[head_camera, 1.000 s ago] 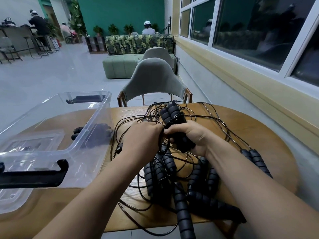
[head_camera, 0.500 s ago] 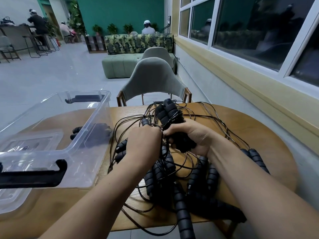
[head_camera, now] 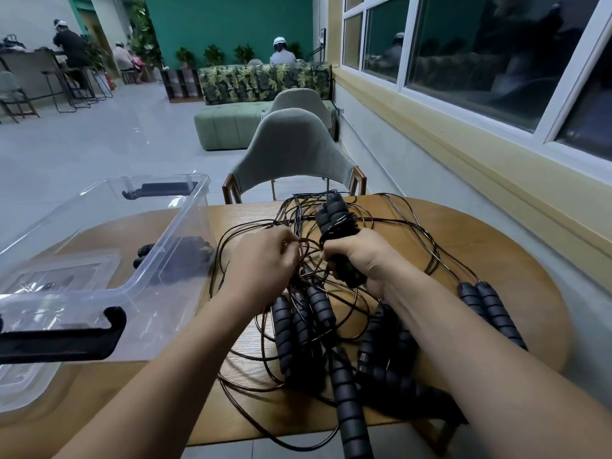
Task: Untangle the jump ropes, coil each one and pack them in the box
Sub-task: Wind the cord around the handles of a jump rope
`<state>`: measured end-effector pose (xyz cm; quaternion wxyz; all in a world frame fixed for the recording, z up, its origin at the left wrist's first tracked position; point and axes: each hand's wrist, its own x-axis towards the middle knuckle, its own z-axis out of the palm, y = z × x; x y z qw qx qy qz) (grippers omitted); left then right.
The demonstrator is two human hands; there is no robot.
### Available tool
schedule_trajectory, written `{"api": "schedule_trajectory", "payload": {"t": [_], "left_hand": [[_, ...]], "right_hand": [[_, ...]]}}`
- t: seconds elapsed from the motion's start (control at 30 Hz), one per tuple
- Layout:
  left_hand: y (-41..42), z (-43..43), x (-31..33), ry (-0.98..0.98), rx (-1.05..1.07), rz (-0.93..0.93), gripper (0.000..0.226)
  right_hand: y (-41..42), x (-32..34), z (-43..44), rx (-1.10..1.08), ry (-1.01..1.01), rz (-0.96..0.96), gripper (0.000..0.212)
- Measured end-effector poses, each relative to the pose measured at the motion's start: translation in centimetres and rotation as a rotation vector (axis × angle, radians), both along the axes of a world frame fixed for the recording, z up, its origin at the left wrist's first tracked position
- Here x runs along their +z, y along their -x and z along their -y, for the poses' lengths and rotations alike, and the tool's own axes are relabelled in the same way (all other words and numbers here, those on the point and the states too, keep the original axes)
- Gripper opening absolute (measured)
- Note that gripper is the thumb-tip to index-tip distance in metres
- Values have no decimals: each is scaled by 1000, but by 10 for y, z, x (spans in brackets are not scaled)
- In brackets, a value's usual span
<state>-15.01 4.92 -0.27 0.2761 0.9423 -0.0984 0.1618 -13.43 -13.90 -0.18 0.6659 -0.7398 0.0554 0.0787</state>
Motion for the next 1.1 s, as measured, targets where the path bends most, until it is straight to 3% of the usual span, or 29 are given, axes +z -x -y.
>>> {"api": "schedule_trajectory", "payload": {"t": [0.13, 0.2, 0.3, 0.37, 0.43, 0.6, 0.73, 0.8, 0.87, 0.93, 1.1], "left_hand": [[9, -6, 12, 790, -244, -330, 9], [12, -9, 20, 1012, -286, -462, 11], [11, -16, 26, 852, -161, -463, 20], [12, -18, 26, 623, -66, -359, 24], [11, -18, 23, 580, -48, -244, 25], [4, -28, 25, 758, -146, -15, 28], [4, -24, 22, 1117, -428, -245, 31], [5, -20, 24, 1017, -473, -311, 31], [4, -17, 24, 753, -395, -285, 27], [4, -14, 24, 659, -351, -244, 26], [5, -13, 32, 1158, -491, -253, 35]], "right_hand": [[-8, -12, 6, -56, 80, -23, 11], [-8, -14, 6, -53, 82, -21, 13], [-9, -14, 7, -63, 43, -23, 12], [-9, -13, 6, -70, 42, -23, 13], [-9, -14, 2, -67, 75, -16, 14], [-7, -15, -1, -38, 92, -13, 17], [-4, -13, -4, -9, 76, -7, 17], [-3, -14, -5, 16, 72, 10, 11], [0, -13, -7, 36, 74, 24, 5], [-1, -13, -7, 39, 88, 21, 9], [1, -16, -7, 29, 97, -18, 20]]}}
